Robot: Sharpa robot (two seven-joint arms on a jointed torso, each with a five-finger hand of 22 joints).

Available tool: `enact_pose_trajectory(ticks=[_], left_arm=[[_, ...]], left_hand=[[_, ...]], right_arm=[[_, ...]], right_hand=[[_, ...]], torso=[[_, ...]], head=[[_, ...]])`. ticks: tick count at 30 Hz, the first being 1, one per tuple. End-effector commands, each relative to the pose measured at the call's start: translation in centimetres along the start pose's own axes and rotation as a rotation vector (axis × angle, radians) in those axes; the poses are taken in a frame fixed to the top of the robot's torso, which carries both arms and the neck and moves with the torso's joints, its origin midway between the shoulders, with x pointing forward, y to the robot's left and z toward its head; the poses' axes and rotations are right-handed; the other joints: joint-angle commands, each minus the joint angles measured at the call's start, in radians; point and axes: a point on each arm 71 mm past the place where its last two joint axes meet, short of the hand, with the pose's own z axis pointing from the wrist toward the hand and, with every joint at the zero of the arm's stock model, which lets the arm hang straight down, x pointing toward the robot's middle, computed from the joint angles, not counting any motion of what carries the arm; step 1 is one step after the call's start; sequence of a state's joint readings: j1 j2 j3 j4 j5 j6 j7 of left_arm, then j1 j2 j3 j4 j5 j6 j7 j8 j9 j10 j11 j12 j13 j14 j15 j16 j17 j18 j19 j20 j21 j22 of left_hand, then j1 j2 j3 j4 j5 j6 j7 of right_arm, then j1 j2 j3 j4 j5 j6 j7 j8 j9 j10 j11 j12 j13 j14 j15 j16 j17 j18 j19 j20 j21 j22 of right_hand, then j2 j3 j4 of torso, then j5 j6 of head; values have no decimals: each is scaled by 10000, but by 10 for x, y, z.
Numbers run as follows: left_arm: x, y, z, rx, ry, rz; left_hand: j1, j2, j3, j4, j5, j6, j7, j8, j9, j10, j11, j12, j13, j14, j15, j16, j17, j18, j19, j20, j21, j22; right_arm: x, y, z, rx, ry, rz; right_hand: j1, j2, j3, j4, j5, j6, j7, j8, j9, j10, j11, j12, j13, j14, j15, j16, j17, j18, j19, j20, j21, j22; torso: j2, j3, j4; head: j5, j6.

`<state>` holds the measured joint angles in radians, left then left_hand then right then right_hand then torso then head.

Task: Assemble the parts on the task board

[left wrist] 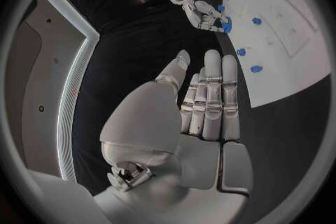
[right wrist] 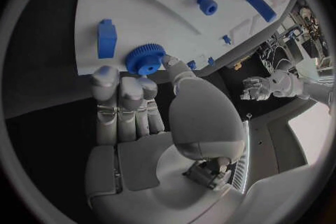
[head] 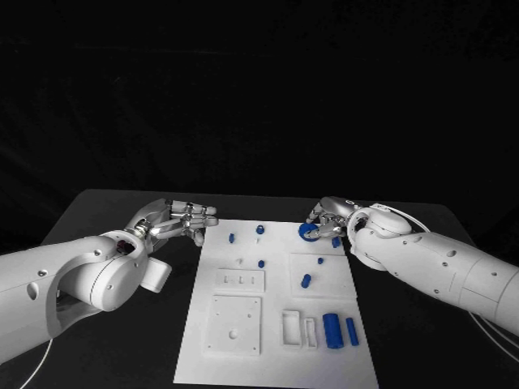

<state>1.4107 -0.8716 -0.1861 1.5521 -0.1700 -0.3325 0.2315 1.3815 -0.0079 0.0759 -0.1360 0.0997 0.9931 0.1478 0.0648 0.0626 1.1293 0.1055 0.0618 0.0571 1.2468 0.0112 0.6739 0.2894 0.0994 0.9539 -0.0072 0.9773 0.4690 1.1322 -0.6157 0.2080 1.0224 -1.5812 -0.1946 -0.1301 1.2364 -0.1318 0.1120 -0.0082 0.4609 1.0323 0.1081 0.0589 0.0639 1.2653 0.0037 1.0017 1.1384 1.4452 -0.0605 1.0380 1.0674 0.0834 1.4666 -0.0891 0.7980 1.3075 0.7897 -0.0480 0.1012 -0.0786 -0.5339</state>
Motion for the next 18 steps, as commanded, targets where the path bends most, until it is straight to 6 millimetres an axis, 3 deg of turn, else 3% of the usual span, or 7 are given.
enact_pose_trajectory(ticks=[1, 8, 11, 14, 18], left_arm=[[1, -2, 0, 90, 126, 8], [1, -2, 0, 84, 123, 11], [0, -2, 0, 81, 118, 12], [0, -1, 0, 78, 114, 14], [0, -1, 0, 74, 107, 16]], left_hand=[[36, -10, -10, -65, 33, -60, -8, -5, 4, -86, -15, -30, 13, -85, 3, -60, -14, 166, -65, 12, 40, -16], [48, -17, -11, -75, 35, -67, -1, -5, 4, -101, -9, -31, 13, -88, 5, -60, -17, 167, -80, 14, 77, -64], [48, -17, -11, -75, 35, -67, -1, -5, 4, -101, -9, -31, 13, -88, 5, -60, -17, 167, -80, 14, 77, -64], [48, -17, -11, -75, 35, -67, -1, -5, 4, -101, -9, -31, 13, -88, 5, -60, -17, 167, -80, 14, 77, -64], [48, -17, -11, -75, 35, -67, -1, -5, 4, -101, -9, -31, 13, -88, 5, -60, -17, 167, -80, 14, 77, -64]], right_arm=[[-1, 0, -1, -94, -149, 72], [-2, -3, -2, -69, -136, -13], [-1, -4, -3, -72, -131, -79], [0, -4, -4, -69, -110, -136], [1, -6, -5, -64, -2, -184]], right_hand=[[118, 6, -36, -27, 24, -72, 18, 32, -15, 5, -33, -40, -5, 48, -36, 41, 14, -1, 287, 55, 41, 992], [222, -43, -7, -144, -25, -83, 22, 29, -16, -1, -32, -52, -11, 53, -35, 56, 34, 1, 284, 55, 49, 993], [251, -81, -147, -273, -40, -379, 47, 31, -22, -4, -9, -70, -24, 53, -21, 57, 46, 11, 280, 64, 71, 997], [433, -61, -313, -471, -369, -522, 61, 17, -30, 9, 3, -27, 10, 53, -8, 100, 100, 23, 276, 83, 129, 1007], [459, -19, -297, -564, -401, -385, 53, 25, -23, 7, 0, -29, 11, 53, -4, 105, 114, 27, 269, 93, 153, 1010]], torso=[[-2, -3, 6], [-1, -4, -3], [0, -4, -7], [1, -3, 7], [-5, -6, 6]], head=[[-14, -5], [-16, -27], [-21, -33], [-31, -31], [-34, -43]])
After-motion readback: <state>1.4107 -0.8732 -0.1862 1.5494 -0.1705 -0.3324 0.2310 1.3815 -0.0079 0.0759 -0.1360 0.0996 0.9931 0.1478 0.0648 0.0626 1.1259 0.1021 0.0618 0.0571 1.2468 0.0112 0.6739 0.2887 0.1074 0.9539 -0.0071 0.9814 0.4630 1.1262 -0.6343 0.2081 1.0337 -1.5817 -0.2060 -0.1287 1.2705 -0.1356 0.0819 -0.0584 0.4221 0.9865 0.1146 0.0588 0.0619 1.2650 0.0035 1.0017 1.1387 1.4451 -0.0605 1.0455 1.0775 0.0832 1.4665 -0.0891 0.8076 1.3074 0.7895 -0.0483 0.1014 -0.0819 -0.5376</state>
